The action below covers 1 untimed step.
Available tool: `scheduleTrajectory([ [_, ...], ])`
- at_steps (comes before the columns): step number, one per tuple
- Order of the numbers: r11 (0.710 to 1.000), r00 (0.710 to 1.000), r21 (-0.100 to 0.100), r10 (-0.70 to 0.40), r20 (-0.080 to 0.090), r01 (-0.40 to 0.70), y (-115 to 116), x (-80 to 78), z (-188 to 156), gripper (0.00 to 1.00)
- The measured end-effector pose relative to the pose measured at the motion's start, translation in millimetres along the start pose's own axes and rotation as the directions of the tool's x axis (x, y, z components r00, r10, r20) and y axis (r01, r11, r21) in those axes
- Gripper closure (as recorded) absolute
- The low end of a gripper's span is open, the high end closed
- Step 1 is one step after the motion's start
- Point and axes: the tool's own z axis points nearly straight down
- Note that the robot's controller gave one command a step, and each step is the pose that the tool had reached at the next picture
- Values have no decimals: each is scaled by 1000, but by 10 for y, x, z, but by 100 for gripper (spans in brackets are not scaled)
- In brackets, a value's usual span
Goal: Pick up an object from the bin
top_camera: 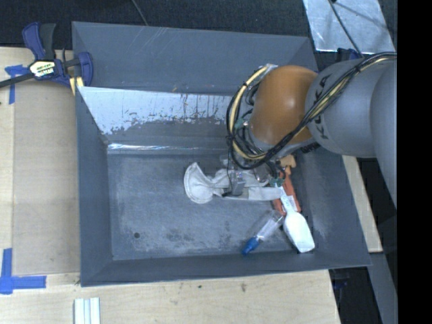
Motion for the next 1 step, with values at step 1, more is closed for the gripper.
scheduleTrajectory([
  [1, 1000, 1000, 2, -17, 4, 17, -204, 90, -1539, 100],
])
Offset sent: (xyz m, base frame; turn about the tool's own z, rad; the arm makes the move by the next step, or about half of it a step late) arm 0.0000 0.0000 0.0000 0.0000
